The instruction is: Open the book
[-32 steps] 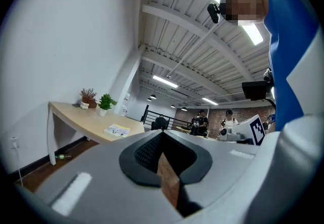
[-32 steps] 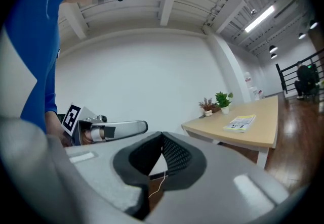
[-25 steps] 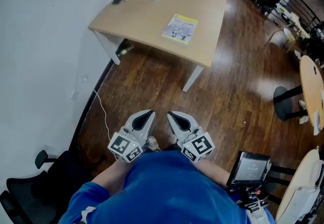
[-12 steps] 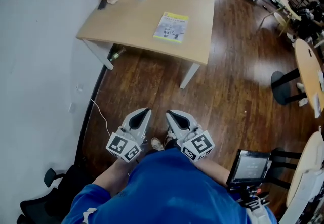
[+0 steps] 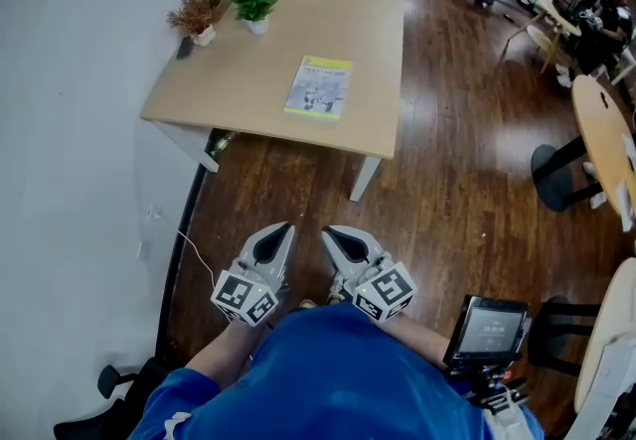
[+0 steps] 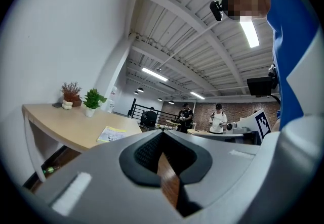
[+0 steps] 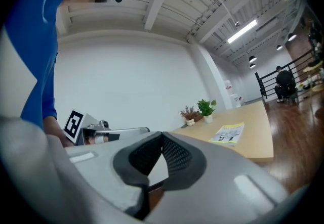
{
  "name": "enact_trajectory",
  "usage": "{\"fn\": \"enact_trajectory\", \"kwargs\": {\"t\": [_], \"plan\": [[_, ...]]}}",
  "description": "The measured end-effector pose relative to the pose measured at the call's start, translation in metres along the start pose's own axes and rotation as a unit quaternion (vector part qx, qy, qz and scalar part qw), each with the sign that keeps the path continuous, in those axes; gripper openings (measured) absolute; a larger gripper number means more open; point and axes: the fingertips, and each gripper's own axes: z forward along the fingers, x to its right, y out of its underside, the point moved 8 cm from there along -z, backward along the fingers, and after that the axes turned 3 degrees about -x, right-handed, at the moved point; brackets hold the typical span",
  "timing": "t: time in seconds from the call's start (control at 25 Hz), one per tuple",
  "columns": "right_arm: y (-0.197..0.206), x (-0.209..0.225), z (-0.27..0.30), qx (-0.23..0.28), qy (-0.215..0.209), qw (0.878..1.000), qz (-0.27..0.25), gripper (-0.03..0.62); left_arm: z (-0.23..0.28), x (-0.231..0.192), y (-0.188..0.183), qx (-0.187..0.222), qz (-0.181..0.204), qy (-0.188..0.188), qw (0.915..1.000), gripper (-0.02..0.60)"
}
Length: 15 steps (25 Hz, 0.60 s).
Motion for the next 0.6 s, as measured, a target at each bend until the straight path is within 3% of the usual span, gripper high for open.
{"fn": "enact_trajectory", "kwargs": {"t": [0.6], "plan": [[-0.012,0.078,0.011,0.002,0.028,1.000,0.003,0.003,0.074,-0.023,-0.004,-0.011,0.014,0.021,0.9996,0.006]]}}
